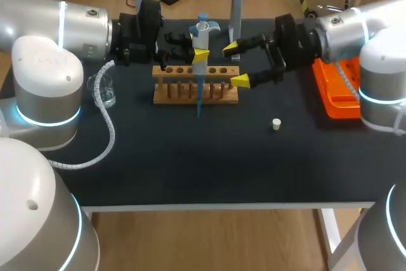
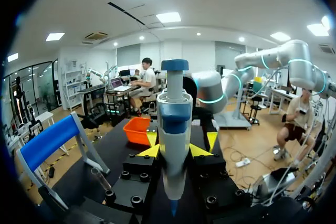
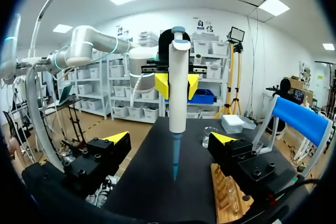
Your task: Invert the test tube, pick up the pipette, mount the tip to pipette, aspirate from beaker and dispense into the tube, eject the tip, return the pipette, and cap with the stopper.
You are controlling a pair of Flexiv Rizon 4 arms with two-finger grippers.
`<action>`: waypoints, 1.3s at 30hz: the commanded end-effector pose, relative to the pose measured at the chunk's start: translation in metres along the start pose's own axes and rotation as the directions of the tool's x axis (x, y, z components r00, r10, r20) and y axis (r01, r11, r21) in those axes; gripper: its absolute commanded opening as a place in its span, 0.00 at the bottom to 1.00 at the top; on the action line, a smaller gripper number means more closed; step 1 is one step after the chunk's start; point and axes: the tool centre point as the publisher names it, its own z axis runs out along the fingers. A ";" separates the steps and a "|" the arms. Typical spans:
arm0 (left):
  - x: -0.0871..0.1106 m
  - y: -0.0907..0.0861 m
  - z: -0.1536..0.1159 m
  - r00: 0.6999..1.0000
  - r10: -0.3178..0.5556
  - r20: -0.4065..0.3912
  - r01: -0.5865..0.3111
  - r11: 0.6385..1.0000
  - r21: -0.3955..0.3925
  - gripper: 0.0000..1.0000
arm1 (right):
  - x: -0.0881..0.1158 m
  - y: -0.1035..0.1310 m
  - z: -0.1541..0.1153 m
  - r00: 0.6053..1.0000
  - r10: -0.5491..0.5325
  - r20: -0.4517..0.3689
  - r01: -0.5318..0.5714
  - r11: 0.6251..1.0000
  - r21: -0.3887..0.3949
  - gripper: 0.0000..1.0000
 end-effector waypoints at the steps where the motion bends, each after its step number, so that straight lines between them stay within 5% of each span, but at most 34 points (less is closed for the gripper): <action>1: 0.000 0.000 0.000 1.000 0.001 0.002 -0.001 1.000 0.002 0.00 | 0.006 0.000 0.007 1.000 -0.006 0.030 0.006 1.000 -0.022 1.00; 39: 0.000 0.000 0.000 1.000 0.001 0.002 -0.001 1.000 0.002 0.00 | 0.003 0.021 0.064 0.999 0.018 0.028 -0.013 0.988 -0.153 1.00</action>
